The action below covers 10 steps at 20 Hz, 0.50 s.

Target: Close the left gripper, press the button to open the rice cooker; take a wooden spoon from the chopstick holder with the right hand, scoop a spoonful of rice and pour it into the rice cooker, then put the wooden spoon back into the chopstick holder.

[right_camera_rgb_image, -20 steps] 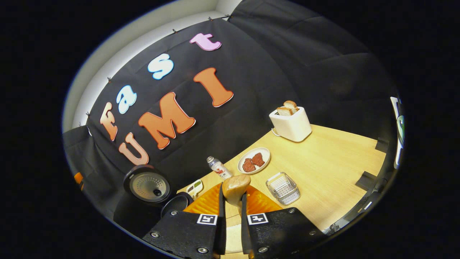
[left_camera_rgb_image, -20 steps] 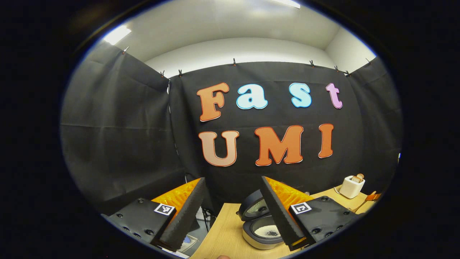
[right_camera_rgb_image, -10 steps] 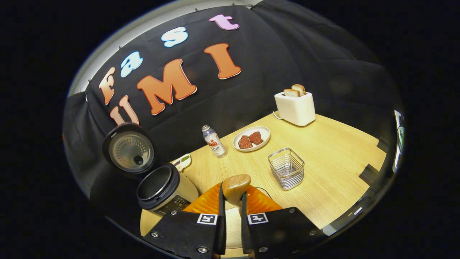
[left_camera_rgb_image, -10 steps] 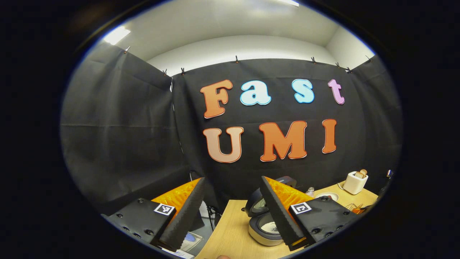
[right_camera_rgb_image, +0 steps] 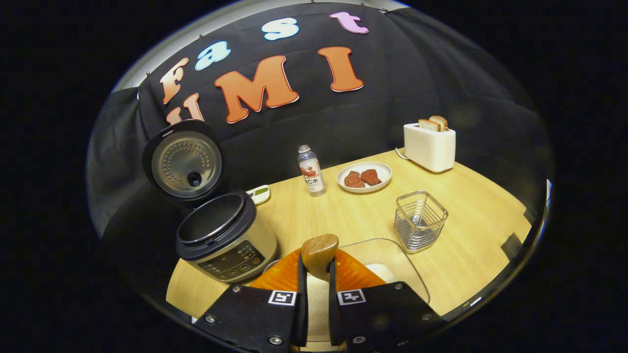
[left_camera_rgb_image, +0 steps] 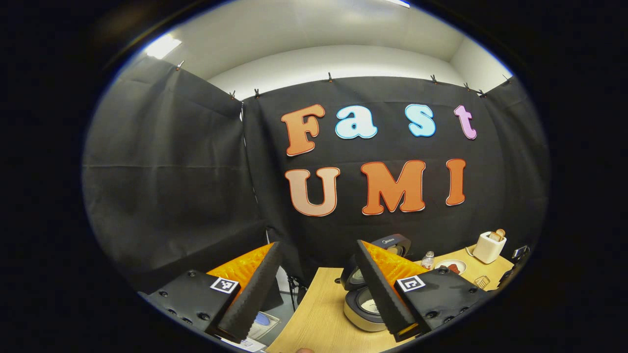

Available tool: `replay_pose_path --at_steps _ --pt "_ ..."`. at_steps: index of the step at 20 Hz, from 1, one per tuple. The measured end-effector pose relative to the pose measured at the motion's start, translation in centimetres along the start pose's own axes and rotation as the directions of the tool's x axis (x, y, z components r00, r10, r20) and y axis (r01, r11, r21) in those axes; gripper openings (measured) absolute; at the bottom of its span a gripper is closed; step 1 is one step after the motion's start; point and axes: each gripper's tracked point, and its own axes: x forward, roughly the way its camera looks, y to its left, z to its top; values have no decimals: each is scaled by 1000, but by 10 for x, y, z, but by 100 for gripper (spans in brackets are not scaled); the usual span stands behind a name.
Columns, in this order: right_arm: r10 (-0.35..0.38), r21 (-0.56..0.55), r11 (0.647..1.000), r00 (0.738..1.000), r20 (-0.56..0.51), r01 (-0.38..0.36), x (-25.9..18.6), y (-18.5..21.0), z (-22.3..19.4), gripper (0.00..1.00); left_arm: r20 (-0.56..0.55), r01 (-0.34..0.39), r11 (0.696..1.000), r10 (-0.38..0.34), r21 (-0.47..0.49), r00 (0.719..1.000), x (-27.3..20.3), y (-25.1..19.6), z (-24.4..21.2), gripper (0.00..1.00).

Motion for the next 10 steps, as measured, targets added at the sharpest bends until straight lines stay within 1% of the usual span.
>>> replay_pose_path --at_steps 3,4,6,8,9,10 --pt "26 108 994 999 -25 -23 0 4 -2 17 2 1 1000 -1 4 1000 -2 -1 1 96" --pt "29 143 989 999 -33 -24 2 3 -3 17 3 4 1000 -4 3 1000 -2 -2 1 100" --pt "44 214 976 998 -48 -33 1 -1 -3 17 4 12 1000 -12 -2 1000 -3 -5 1 100" --pt "66 304 952 996 -56 -46 0 -3 -2 17 5 16 1000 -16 -5 1000 -1 -7 1 100" --pt "80 358 932 995 -59 -54 -1 -4 -1 17 5 16 1000 -16 -6 1000 -1 -7 0 96" --pt "94 412 909 994 -60 -61 1 -4 -1 16 3 18 1000 -17 -6 1000 -1 -8 -1 96"
